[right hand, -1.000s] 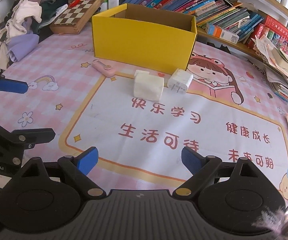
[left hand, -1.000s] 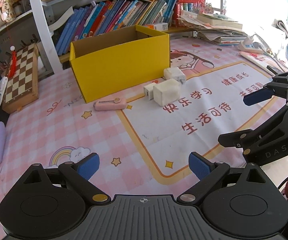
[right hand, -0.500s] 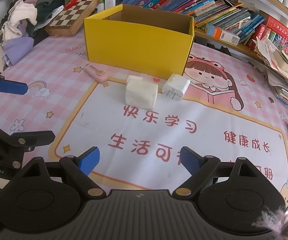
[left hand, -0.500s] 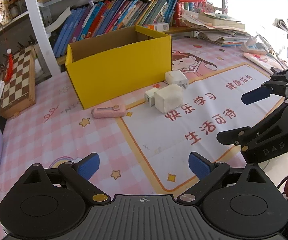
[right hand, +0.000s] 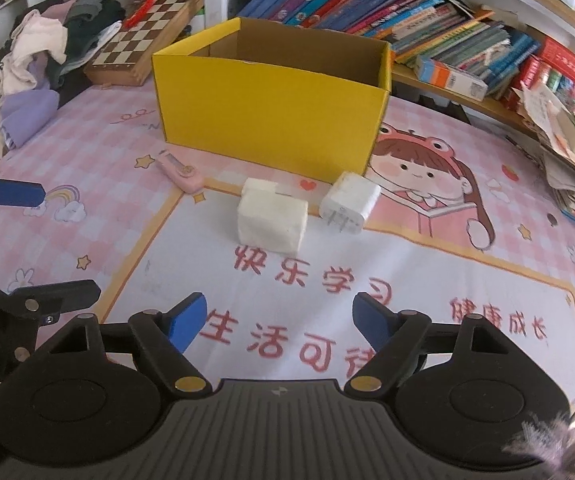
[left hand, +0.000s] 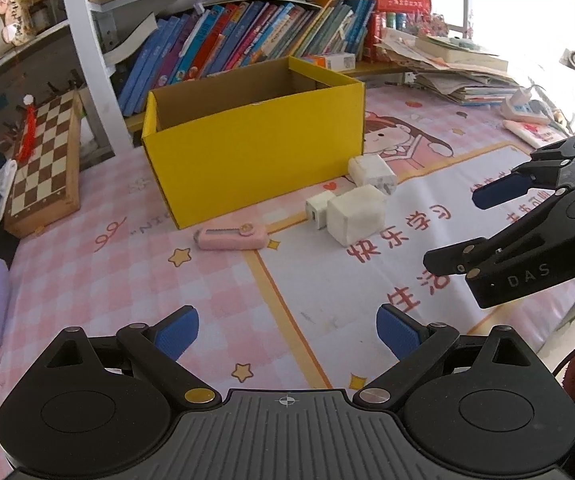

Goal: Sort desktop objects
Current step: 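Move right gripper toward the white cube charger, then close right gripper on the white cube while left gripper lowers to the pink knife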

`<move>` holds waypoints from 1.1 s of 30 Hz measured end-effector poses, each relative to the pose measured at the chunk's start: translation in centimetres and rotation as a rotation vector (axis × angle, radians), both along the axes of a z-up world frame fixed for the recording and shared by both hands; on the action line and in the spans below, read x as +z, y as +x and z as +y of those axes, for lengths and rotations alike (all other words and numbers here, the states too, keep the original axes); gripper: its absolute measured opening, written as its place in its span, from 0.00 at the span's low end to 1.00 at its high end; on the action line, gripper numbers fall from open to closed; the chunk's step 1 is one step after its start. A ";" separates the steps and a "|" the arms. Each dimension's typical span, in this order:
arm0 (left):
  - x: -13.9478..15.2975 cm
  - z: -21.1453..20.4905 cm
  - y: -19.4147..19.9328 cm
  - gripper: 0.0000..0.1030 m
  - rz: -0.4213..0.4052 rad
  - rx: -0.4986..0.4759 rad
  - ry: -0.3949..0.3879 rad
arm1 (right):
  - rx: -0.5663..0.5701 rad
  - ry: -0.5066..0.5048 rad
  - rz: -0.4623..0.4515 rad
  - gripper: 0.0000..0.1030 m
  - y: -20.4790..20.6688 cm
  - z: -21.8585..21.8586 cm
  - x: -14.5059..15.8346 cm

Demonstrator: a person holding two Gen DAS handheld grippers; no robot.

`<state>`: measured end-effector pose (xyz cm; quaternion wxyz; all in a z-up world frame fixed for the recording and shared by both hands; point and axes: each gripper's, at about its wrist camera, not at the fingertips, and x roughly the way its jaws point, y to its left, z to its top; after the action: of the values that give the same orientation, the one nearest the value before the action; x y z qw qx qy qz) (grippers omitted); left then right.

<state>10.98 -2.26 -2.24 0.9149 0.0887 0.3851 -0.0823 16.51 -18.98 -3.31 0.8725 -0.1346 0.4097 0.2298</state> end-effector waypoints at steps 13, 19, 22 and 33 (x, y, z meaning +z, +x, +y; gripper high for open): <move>-0.1 -0.2 1.4 0.95 0.009 0.059 0.021 | 0.079 0.012 0.047 0.71 4.3 1.9 -1.2; -0.2 -0.4 1.9 0.95 0.016 0.071 0.034 | 0.091 0.014 0.064 0.71 6.0 2.6 -1.8; -0.3 -0.4 2.2 0.95 0.024 0.083 0.043 | 0.098 0.007 0.066 0.71 6.6 3.0 -2.0; -0.6 -0.1 3.1 0.95 0.046 0.129 0.050 | 0.105 0.012 0.108 0.59 8.9 3.5 -3.2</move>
<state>14.08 -2.36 -2.81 0.9068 0.0846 0.4127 -0.0157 25.37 -15.50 -6.49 0.8366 -0.1378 0.4472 0.2848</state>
